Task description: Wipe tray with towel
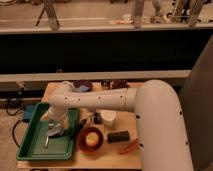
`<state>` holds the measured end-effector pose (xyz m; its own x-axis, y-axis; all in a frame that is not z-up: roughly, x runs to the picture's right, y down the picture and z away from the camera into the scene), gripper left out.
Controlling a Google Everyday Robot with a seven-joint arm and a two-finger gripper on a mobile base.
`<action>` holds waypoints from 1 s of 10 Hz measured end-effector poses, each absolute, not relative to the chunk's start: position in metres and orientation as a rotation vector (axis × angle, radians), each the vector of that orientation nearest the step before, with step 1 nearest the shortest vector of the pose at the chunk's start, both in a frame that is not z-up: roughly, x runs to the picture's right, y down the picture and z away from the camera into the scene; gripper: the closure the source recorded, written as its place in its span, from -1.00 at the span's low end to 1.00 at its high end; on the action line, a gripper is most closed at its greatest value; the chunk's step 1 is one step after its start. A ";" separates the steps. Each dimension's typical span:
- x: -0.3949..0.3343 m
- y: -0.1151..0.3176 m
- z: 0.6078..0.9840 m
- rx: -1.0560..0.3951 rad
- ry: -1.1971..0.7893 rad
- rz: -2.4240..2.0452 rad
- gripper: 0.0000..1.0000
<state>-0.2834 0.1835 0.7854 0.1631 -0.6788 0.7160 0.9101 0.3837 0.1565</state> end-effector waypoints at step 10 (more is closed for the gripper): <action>-0.264 0.199 0.824 -0.486 -0.756 -1.117 -0.26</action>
